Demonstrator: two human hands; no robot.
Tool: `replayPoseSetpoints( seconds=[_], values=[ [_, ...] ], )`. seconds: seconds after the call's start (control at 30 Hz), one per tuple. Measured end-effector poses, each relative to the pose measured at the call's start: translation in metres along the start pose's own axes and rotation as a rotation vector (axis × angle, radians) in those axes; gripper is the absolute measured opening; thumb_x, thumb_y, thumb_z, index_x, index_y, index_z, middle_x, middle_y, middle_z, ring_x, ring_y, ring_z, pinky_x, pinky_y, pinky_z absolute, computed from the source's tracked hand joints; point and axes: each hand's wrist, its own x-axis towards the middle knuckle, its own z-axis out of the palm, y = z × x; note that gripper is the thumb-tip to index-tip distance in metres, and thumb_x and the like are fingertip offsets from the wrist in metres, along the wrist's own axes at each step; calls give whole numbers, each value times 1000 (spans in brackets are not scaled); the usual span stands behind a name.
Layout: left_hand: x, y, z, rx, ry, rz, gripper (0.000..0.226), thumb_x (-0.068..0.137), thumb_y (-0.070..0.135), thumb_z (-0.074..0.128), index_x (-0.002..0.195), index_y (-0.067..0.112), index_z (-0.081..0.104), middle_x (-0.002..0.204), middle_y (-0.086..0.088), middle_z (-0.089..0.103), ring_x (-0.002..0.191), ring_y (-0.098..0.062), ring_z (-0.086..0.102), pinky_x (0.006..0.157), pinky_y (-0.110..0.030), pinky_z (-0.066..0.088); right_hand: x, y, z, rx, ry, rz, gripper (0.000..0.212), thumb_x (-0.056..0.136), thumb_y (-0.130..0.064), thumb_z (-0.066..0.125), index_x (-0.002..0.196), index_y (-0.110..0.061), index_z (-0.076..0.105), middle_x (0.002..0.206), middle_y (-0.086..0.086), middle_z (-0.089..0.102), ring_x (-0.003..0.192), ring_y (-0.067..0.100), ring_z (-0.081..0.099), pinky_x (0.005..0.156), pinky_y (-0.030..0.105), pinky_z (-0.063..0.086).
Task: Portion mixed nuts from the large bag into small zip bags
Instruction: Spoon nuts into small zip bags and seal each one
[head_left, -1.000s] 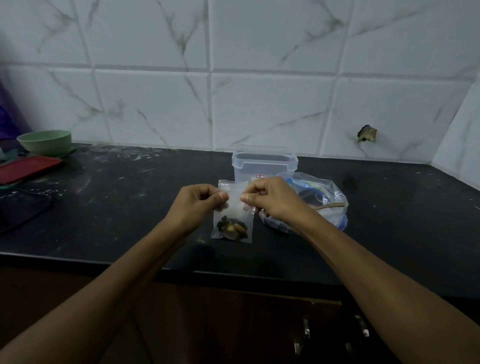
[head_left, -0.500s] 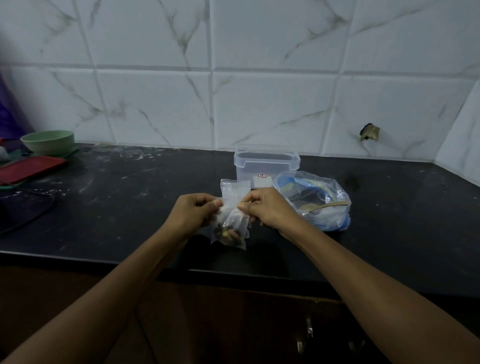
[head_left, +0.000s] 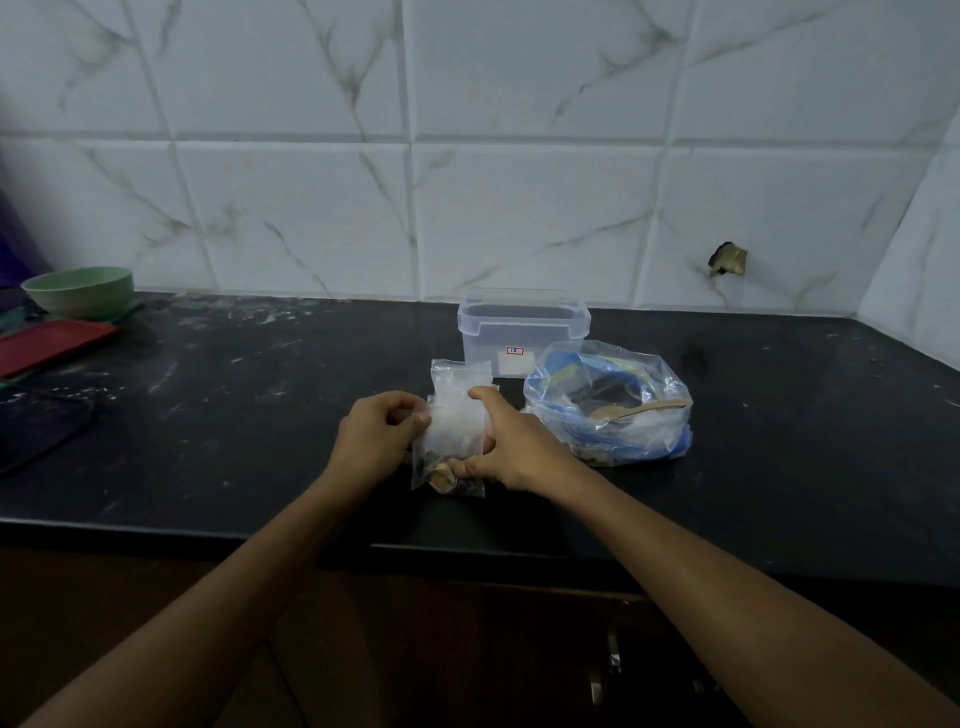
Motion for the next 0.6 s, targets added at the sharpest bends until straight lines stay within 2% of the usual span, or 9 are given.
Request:
replayPoseSetpoints(
  seconds=[0.07,0.17,0.27,0.37,0.43,0.5,0.6],
  values=[
    [-2,-2,-1,103,41,43,23,92,21,65,115,19,64,90,8,65,82,-5,63,69,-24,54,0,0,1,-23,-1,-4,86,75,-44,77,142,-30,25,93,9,63,89,25,62,83,44,53],
    [-12,-1,-3,229,122,184,30,89,25,69,117,20,58,92,11,59,83,-3,58,71,-21,48,-1,0,1,-38,-9,3,76,76,-44,76,138,-28,34,94,6,61,89,23,61,81,40,52],
    [-18,-5,-4,360,12,297,46,85,33,71,127,27,52,115,7,49,100,-10,54,81,-24,47,-2,-2,-2,-45,-24,2,66,78,-43,75,132,-25,42,91,2,60,83,17,59,72,31,49],
    [-18,-13,-7,473,-78,351,60,82,47,70,136,36,47,131,2,42,116,-15,45,93,-31,44,-3,-3,-3,-50,-31,10,61,78,-42,75,129,-22,47,92,1,61,84,16,60,73,30,50],
    [-18,-17,-12,586,-133,366,62,76,67,61,131,39,54,137,1,40,123,-17,40,100,-37,41,-2,-2,-2,-55,-28,18,62,77,-42,75,130,-21,48,95,3,64,86,18,62,75,32,51],
    [-16,-18,-16,678,-190,350,73,68,81,40,128,44,57,144,1,35,131,-20,34,105,-43,35,-1,-1,-1,-46,-36,29,63,77,-42,76,131,-21,49,102,5,66,89,18,63,75,31,50],
    [-14,-18,-22,793,-264,330,75,68,83,41,136,51,47,157,2,23,143,-23,20,113,-47,22,1,0,-1,-42,-46,51,62,78,-38,76,131,-20,49,107,7,66,87,17,61,74,29,48]
  ],
)
